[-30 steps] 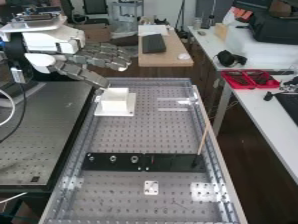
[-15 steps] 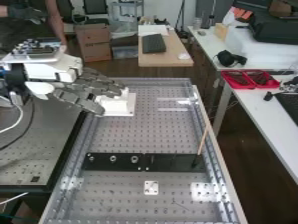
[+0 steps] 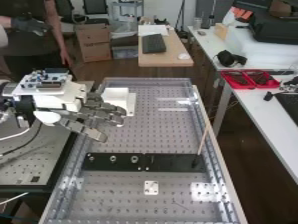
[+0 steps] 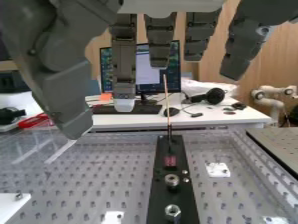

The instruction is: Grab the smaller nut and place it in the white container

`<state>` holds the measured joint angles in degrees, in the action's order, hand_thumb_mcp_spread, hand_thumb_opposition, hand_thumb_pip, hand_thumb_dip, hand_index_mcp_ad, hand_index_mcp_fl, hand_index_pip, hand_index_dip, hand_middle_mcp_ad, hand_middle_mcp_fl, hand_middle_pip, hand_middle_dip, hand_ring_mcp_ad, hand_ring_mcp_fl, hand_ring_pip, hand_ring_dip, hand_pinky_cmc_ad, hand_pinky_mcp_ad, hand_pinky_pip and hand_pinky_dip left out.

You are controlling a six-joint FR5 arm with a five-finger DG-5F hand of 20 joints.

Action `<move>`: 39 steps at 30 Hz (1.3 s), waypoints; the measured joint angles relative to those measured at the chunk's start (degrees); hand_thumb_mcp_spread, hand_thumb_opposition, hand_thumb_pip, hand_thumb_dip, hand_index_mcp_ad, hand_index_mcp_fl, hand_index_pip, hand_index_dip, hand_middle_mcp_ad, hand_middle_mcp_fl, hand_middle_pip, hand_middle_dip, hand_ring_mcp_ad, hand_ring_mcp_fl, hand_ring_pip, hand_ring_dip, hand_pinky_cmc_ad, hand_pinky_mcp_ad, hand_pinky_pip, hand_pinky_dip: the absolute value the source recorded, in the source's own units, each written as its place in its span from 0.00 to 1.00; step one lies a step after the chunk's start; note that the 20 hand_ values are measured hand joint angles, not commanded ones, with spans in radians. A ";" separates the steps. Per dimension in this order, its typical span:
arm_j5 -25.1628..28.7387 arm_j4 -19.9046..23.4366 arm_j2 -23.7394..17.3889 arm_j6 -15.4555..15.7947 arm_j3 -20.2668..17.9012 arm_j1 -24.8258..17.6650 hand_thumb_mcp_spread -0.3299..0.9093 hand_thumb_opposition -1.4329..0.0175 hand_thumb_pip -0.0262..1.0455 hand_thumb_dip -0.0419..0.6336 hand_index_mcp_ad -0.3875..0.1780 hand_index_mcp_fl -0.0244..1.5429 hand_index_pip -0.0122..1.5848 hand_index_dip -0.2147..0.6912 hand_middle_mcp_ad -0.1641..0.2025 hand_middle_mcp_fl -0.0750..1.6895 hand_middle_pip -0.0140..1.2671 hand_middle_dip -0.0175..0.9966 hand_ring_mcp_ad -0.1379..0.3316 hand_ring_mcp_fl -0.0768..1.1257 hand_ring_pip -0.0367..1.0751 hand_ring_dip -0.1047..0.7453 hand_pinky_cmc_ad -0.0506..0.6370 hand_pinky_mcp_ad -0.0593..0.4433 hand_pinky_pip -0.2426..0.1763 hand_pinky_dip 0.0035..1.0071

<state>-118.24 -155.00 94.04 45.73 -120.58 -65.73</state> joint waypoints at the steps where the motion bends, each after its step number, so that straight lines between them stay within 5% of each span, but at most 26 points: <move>1: -0.12 0.90 0.42 0.01 -0.24 0.17 0.53 0.44 0.70 0.30 0.55 0.03 0.85 0.38 0.63 0.07 0.11 0.22 0.62 0.06 0.11 0.24 0.68 0.77 0.37 0.28; 22: -0.97 8.46 5.47 6.24 -3.44 1.93 0.58 0.42 0.70 0.34 0.48 0.04 0.97 0.46 0.62 0.08 0.11 0.23 0.60 0.06 0.11 0.24 0.65 0.77 0.48 0.19; 39: 1.44 17.66 9.69 3.78 -7.47 2.26 0.58 0.42 0.70 0.34 0.49 0.04 0.98 0.46 0.63 0.07 0.11 0.24 0.59 0.06 0.10 0.24 0.63 0.73 0.52 0.18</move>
<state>-116.80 -137.34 103.73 49.51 -128.04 -63.47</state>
